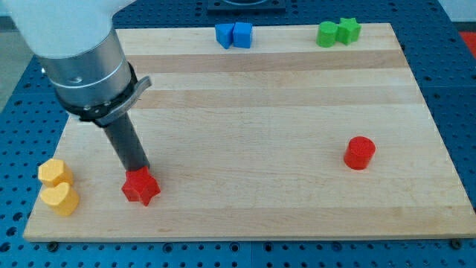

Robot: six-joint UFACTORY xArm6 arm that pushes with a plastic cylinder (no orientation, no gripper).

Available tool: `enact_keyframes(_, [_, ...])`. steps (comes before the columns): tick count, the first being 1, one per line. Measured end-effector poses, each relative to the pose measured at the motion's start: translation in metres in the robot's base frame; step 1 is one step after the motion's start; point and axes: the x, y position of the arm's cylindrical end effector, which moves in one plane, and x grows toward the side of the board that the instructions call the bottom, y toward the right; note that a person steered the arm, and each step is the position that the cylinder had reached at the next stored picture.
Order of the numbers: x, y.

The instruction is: Move the red star towards the bottom left side

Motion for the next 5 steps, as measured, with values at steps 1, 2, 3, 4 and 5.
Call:
enact_keyframes(1, [0.004,-0.004])
enact_keyframes(2, [-0.011,0.015])
enact_keyframes(3, [-0.016,0.068])
enact_keyframes(4, [-0.007,0.074])
enact_keyframes(5, [-0.006,0.029])
